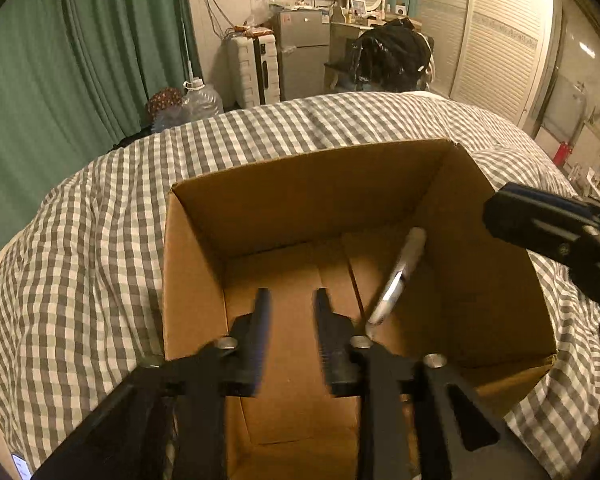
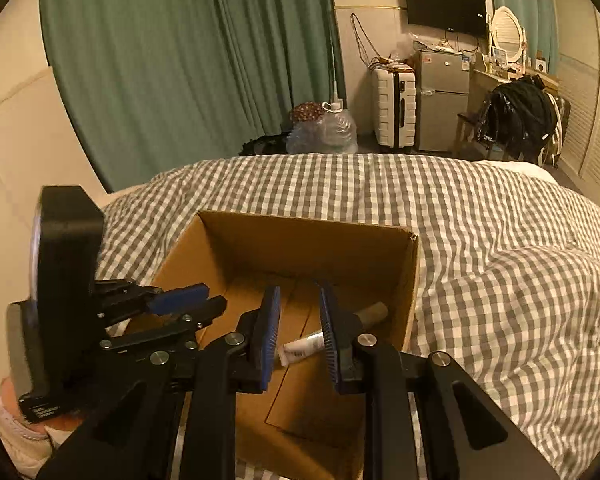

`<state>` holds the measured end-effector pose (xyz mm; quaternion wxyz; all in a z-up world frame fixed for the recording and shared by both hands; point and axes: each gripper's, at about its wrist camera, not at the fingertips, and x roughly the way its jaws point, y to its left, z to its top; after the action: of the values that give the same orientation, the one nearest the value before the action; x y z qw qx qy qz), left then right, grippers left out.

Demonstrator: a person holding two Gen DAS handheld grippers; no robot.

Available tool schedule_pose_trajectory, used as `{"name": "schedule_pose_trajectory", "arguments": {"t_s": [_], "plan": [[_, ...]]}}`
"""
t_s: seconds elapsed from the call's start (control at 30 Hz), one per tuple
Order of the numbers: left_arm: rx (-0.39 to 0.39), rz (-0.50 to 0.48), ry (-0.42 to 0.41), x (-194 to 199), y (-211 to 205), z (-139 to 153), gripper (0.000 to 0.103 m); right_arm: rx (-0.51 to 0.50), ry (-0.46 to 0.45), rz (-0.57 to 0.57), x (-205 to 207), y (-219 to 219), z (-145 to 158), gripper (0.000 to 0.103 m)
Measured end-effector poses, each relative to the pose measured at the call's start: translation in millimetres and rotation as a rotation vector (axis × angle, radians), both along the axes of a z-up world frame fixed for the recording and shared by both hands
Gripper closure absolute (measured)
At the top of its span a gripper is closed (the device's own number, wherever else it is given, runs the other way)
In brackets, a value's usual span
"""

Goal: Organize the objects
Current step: 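Carry the white tube into the cardboard box and open the right tool, then reach the right tool to the white glove and grasp it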

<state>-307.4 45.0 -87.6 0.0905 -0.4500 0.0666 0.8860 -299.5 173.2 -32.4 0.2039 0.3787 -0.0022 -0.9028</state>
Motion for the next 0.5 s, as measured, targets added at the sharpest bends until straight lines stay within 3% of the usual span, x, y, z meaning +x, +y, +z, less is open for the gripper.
{"name": "schedule_pose_trajectory", "arguments": {"t_s": [0.03, 0.07, 0.13, 0.23, 0.3, 0.4, 0.5], "plan": [[0.000, 0.007, 0.004, 2.9, -0.6, 2.5, 0.046, 0.002, 0.003, -0.007, 2.3, 1.3, 2.1, 0.077], [0.001, 0.013, 0.014, 7.3, -1.2, 6.6, 0.040, 0.006, 0.007, -0.014, 4.9, 2.6, 5.1, 0.062], [0.005, 0.009, 0.041, 21.1, -2.6, 20.4, 0.034, 0.013, 0.027, -0.039, 16.6, 5.6, 16.6, 0.047], [-0.013, 0.013, 0.072, 41.5, -5.7, 44.5, 0.024, 0.020, 0.053, -0.050, 31.8, 7.8, 36.4, 0.041], [-0.018, 0.015, 0.101, 55.2, -9.1, 61.8, 0.018, 0.038, 0.081, -0.058, 47.8, 7.8, 54.6, 0.026], [-0.021, 0.001, 0.158, 87.2, -15.5, 97.6, 0.009, 0.054, 0.149, -0.068, 78.4, 3.3, 88.8, 0.024], [-0.038, -0.004, 0.210, 114.5, -22.4, 126.1, 0.006, 0.068, 0.211, -0.060, 112.6, -0.9, 122.1, 0.020]]}}
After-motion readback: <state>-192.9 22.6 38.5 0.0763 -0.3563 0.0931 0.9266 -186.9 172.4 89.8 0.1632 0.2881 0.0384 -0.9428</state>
